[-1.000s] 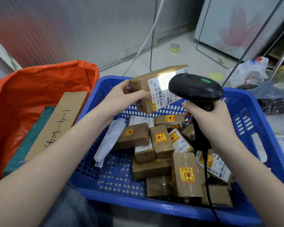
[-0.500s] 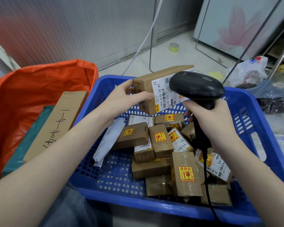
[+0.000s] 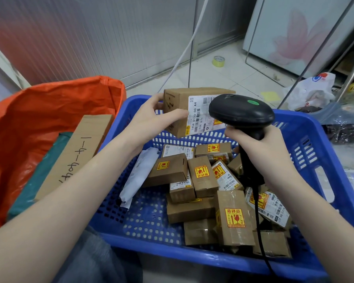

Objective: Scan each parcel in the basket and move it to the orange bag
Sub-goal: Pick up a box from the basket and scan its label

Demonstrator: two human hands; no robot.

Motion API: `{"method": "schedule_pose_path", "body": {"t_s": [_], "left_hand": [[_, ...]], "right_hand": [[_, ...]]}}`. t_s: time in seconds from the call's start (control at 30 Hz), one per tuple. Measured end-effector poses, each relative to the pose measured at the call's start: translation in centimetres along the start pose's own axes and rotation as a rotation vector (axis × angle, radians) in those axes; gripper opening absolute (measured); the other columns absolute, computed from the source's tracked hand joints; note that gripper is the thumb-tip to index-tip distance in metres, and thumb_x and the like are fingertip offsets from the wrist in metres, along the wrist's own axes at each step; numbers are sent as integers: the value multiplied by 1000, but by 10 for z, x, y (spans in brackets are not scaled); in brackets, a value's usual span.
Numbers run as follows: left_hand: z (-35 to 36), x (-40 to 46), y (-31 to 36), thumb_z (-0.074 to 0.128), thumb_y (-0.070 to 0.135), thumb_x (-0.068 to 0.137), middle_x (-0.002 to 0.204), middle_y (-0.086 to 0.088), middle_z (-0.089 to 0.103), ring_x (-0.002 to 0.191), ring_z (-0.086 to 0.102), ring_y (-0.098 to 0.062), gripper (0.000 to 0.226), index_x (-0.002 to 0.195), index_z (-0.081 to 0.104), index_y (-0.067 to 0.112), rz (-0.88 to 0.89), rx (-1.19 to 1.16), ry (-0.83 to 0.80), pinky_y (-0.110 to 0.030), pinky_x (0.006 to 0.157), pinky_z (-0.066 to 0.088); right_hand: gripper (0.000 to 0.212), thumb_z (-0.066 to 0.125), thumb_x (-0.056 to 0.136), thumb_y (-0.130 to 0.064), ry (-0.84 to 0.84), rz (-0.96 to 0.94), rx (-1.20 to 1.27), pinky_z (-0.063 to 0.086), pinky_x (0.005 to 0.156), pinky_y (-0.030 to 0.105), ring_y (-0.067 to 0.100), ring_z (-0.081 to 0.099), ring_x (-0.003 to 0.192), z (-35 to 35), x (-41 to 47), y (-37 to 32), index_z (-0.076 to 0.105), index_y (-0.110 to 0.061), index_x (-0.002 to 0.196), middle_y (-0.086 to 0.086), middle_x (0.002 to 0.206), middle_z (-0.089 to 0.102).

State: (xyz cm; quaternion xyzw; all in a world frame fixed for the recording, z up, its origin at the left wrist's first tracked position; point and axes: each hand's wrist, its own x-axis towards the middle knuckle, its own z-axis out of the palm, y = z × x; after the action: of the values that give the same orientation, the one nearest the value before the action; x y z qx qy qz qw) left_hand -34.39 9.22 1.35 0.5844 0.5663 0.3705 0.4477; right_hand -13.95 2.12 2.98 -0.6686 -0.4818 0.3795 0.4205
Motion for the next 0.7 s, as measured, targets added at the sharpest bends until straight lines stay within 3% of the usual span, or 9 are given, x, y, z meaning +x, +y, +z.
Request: {"method": "schedule_pose_path", "body": {"t_s": [0.1, 0.2, 0.3, 0.47, 0.6, 0.7], "left_hand": [[-14, -3, 10, 77, 33, 78, 109, 11, 62, 86, 61, 11, 53, 124, 50, 29, 25, -46, 98, -6, 65, 47], [-37, -8, 19, 80, 45, 69, 112, 7, 64, 97, 64, -1, 61, 120, 51, 32, 73, 9, 172, -18, 80, 50], [-67, -20, 30, 77, 50, 73, 109, 9, 65, 98, 64, -3, 51, 117, 57, 32, 123, 77, 229, -13, 75, 48], [-128, -45, 29, 68, 60, 75, 102, 15, 63, 91, 59, 4, 47, 113, 60, 34, 197, 228, 380, -4, 71, 42], [-178, -72, 7, 58, 77, 61, 113, 10, 64, 102, 60, -6, 67, 116, 61, 38, 151, 279, 451, -27, 93, 46], [-207, -96, -11, 56, 76, 61, 112, 14, 63, 104, 59, -5, 69, 118, 60, 38, 113, 321, 461, -27, 93, 45]], "right_hand": [[9, 68, 84, -27, -21, -29, 3, 48, 66, 29, 15, 62, 72, 4, -6, -7, 62, -21, 86, 7, 76, 65], [10, 67, 85, -28, -55, -41, 6, 46, 63, 24, 12, 61, 72, 17, -11, -15, 60, -21, 85, 9, 78, 67], [11, 67, 85, -32, -97, -73, 8, 45, 57, 13, 2, 63, 72, 38, -17, -28, 60, -24, 89, -1, 78, 69], [18, 66, 85, -34, -187, -108, 52, 48, 63, 23, 3, 65, 56, 86, -30, -49, 63, -17, 89, 5, 63, 70], [27, 68, 85, -33, -281, -156, 22, 50, 62, 24, 6, 63, 51, 130, -48, -64, 62, -7, 87, 17, 65, 68], [21, 70, 84, -29, -368, -171, 16, 49, 56, 20, 6, 64, 52, 163, -62, -71, 64, -10, 91, 14, 69, 68]]}}
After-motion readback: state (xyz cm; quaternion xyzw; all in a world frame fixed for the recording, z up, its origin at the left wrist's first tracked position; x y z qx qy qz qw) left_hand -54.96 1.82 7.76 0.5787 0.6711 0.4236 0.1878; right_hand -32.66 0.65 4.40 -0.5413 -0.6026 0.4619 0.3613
